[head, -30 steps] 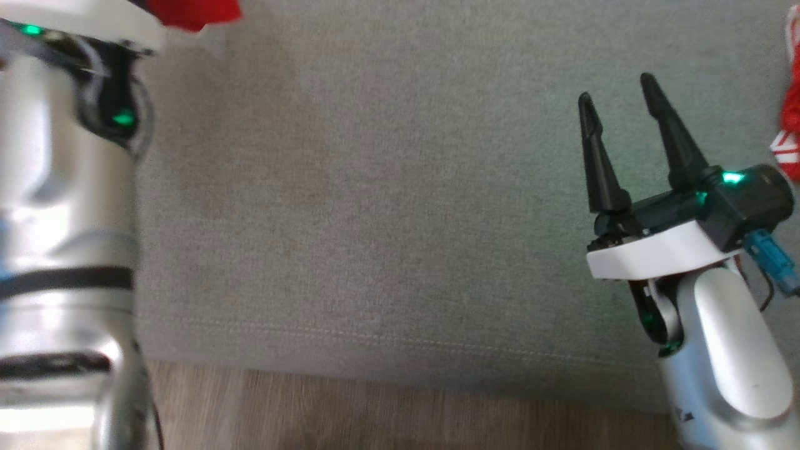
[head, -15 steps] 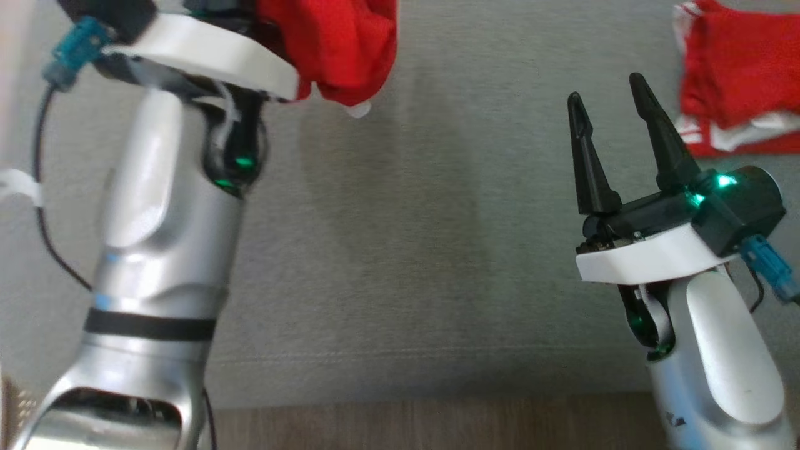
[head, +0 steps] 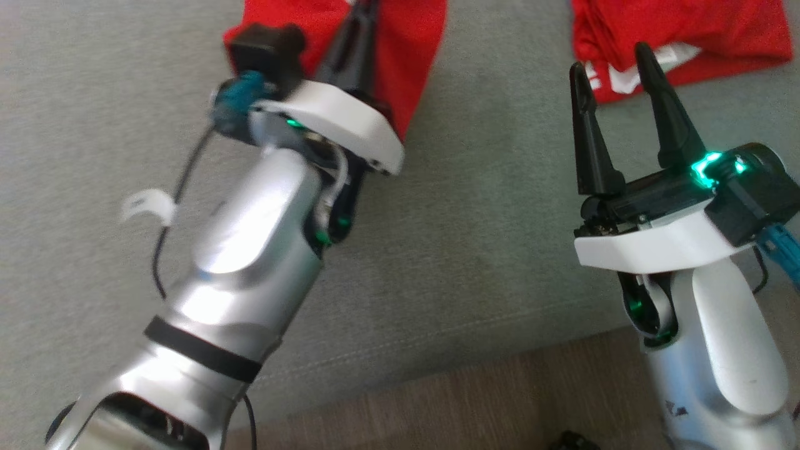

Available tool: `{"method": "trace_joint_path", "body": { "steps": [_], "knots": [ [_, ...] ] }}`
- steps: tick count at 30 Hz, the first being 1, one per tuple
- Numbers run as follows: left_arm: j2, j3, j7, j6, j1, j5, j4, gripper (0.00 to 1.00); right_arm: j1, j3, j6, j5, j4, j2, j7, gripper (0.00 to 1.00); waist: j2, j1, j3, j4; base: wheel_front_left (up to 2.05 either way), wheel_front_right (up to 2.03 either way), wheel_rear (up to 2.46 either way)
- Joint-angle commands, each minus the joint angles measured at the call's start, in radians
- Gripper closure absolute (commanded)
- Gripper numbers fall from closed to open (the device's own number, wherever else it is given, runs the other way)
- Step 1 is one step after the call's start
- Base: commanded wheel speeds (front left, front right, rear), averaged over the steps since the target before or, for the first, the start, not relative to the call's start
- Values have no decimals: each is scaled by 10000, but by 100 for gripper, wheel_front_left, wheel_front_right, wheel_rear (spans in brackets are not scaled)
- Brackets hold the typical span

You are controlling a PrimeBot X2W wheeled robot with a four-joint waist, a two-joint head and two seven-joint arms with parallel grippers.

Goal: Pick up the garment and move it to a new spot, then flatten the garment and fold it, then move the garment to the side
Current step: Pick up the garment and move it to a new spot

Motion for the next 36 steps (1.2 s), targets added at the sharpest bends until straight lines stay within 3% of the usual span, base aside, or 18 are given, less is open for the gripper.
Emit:
{"method": "trace_joint_path", "body": {
  "steps": [1,2,3,4,9,13,26,30,36],
  "knots": [
    [192,-220,-118,17,-534,59,-140,100,-198,234,-2,135,-373,155,-64,0,0,0,242,-334,0,0,0],
    [192,-521,-119,-19,-562,74,16,59,-208,243,-2,176,-372,155,-64,0,0,0,263,-383,0,0,0],
    [192,-773,-119,-35,-591,51,167,7,-216,249,-2,206,-374,155,-64,0,0,0,281,-418,0,0,0],
    [192,-1000,-119,-70,-628,25,281,0,-219,240,-2,232,-382,156,-64,0,0,0,292,-434,0,0,0],
    [192,-1572,-120,-181,-751,-6,523,0,-162,-5,-2,241,-405,157,-64,0,0,0,257,-245,0,0,0],
    [191,-1298,-121,-202,-663,114,346,0,-122,-137,-2,156,-337,157,-64,0,0,0,72,157,0,0,0],
    [800,2213,-121,-383,1845,1531,-1753,0,324,-361,-2,-306,129,150,-64,0,0,0,-1064,1749,0,0,0],
    [829,3184,-121,-708,3173,2110,-2570,0,639,-430,-2,-364,264,109,-64,0,0,0,-1425,2167,0,0,0],
    [426,4551,-122,-1330,5318,2996,-3551,0,1133,-365,-2,-379,460,96,-64,0,0,0,-1886,2442,0,0,0]
  ]
}}
